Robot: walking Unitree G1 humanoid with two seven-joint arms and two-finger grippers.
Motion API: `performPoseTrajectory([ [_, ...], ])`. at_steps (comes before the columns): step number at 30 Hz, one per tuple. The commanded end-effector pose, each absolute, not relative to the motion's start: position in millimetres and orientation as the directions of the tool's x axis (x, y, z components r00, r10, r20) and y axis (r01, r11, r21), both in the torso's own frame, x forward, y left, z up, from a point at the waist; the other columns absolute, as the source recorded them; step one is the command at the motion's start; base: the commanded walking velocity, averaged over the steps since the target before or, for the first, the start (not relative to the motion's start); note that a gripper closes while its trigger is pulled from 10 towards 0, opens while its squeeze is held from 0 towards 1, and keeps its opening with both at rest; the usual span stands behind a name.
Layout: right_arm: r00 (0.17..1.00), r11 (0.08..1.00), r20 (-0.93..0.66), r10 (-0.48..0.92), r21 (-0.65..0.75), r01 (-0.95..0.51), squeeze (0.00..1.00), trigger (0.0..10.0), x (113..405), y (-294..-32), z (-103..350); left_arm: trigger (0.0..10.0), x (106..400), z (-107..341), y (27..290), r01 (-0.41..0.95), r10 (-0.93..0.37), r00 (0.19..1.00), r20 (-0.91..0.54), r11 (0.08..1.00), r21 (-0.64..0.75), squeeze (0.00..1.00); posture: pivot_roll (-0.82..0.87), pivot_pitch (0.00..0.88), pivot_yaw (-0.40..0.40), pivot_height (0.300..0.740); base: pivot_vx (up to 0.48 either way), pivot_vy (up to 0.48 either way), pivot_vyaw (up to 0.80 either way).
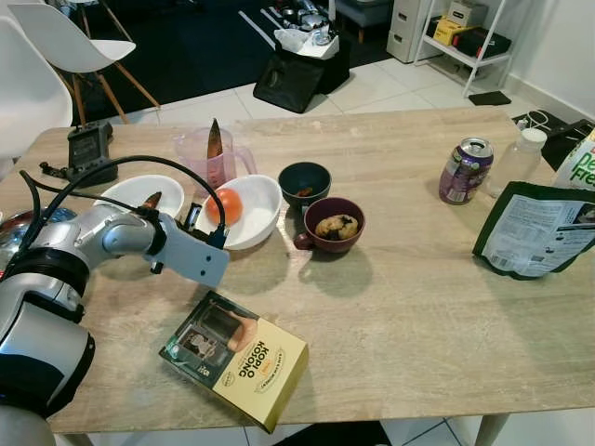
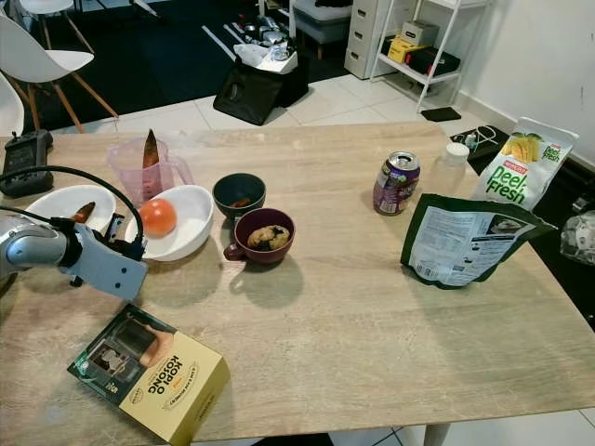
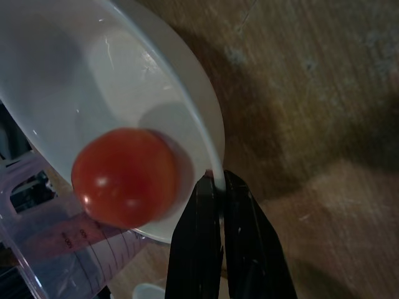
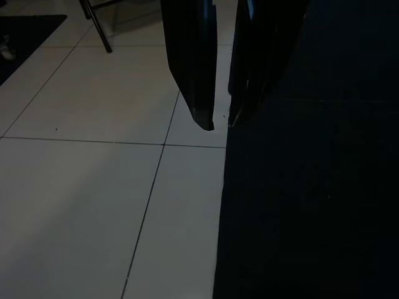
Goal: Restocking fridge
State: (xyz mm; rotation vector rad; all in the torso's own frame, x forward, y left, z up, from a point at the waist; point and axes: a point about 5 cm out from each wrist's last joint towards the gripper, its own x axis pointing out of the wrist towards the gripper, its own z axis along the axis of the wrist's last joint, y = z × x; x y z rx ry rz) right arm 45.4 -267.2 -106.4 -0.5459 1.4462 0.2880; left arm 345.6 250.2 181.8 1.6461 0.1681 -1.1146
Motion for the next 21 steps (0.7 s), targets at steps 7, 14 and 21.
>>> performPoseTrajectory([
  [7, 0.111, 0.847, -0.985, -0.131, -0.17, -0.503, 0.0, 10.0, 43, -265, -107, 8.9, 333, 194, 262, 0.743, -0.316, 0.355, -0.88, -0.476, 0.471, 0.0, -0.01, 0.06, 0.034, 0.74, 0.0, 0.0, 0.0],
  [14, 0.129, 0.848, -0.984, -0.122, -0.17, -0.501, 0.0, 10.0, 47, -262, -108, 10.0, 324, 201, 270, 0.78, -0.218, 0.318, -0.923, -0.493, 0.385, 0.0, 0.0, 0.034, 0.032, 0.74, 0.0, 0.0, 0.0],
  [21, 0.138, 0.845, -0.984, -0.116, -0.17, -0.507, 0.0, 10.0, 51, -261, -108, 10.0, 315, 199, 277, 0.819, -0.199, 0.298, -0.934, -0.45, 0.357, 0.0, 0.02, 0.018, 0.02, 0.74, 0.0, 0.0, 0.0],
])
